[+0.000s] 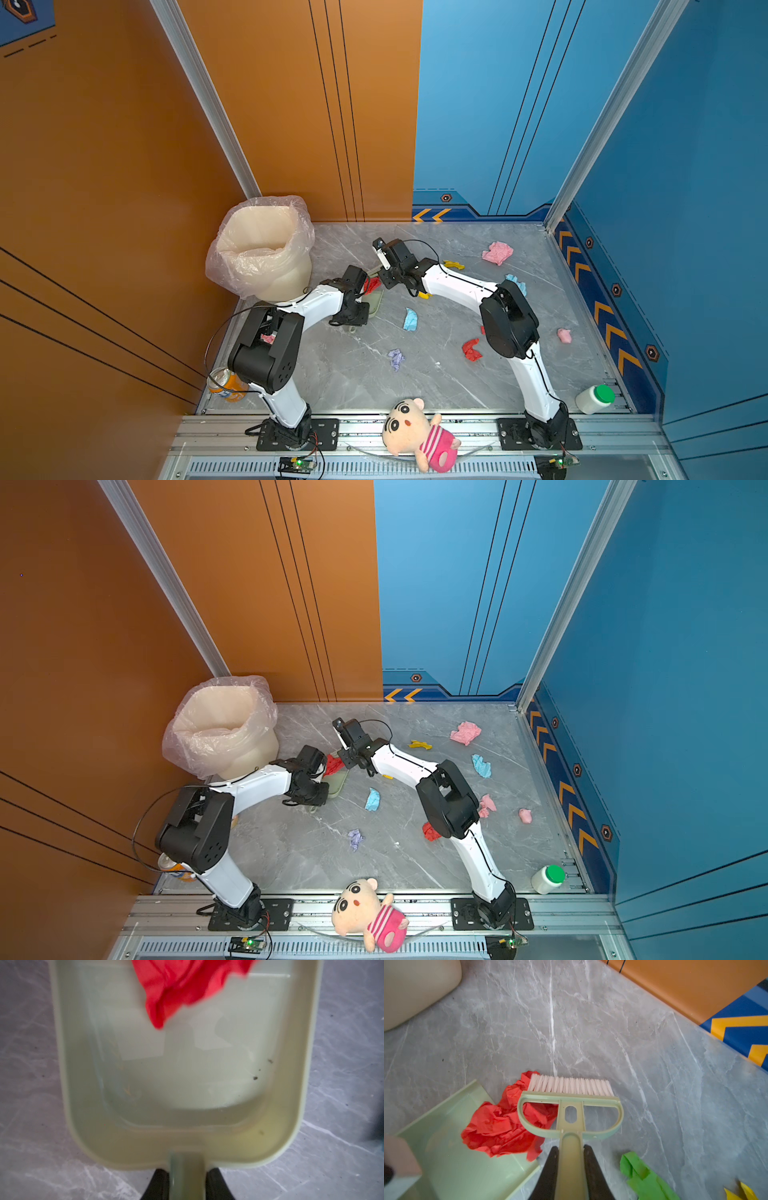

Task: Sweep away the paper scraps from the table
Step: 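Sweep the red scrap with the right gripper's brush into the held dustpan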

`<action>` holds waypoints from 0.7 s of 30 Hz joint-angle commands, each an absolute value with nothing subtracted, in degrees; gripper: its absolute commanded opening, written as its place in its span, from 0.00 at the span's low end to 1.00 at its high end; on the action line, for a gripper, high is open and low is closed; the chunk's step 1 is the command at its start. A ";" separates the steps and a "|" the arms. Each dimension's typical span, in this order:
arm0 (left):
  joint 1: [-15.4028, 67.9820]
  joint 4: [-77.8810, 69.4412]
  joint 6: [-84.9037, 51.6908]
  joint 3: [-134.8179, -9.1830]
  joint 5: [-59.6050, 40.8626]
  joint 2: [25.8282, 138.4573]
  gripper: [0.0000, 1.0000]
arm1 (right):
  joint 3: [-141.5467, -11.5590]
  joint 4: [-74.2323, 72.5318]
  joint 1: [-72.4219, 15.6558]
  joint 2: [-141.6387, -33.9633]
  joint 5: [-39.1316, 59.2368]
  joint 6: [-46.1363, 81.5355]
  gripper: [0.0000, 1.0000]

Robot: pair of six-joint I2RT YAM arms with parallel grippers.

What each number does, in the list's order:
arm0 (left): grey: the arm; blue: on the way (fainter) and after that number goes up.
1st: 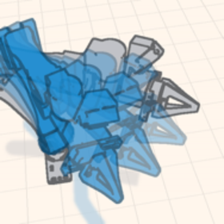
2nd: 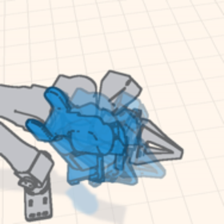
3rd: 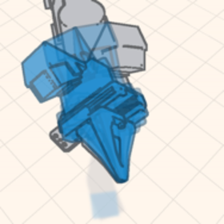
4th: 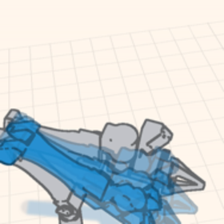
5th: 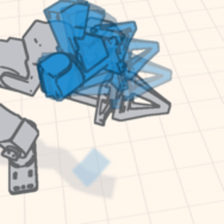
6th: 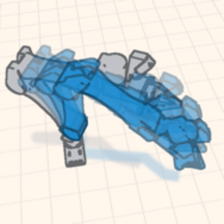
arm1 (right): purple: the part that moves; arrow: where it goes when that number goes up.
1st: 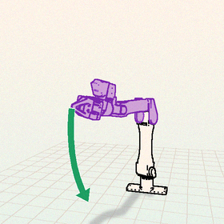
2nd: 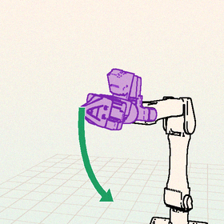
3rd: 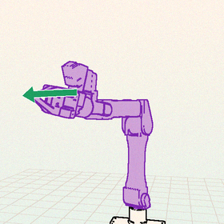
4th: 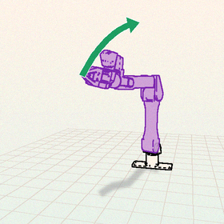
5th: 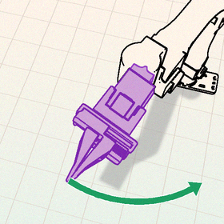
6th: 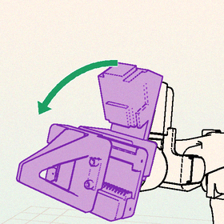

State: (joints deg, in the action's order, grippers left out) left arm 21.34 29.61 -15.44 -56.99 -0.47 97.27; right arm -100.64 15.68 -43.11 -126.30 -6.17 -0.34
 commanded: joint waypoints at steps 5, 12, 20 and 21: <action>21.27 30.76 -16.08 -56.78 0.11 96.42 0.19 | -94.51 20.80 -44.22 -119.81 -4.88 -1.68 0.00; 21.65 30.50 -16.08 -57.47 -0.54 97.21 0.19 | -91.67 21.69 -46.03 -117.07 -2.39 -1.34 0.00; 22.32 28.10 -15.82 -55.88 -1.59 95.75 0.19 | -90.67 19.35 -45.44 -115.34 -1.78 0.33 0.00; 22.32 27.75 -15.89 -55.47 -1.66 95.25 0.19 | -90.94 19.37 -45.14 -115.10 -2.33 0.26 0.00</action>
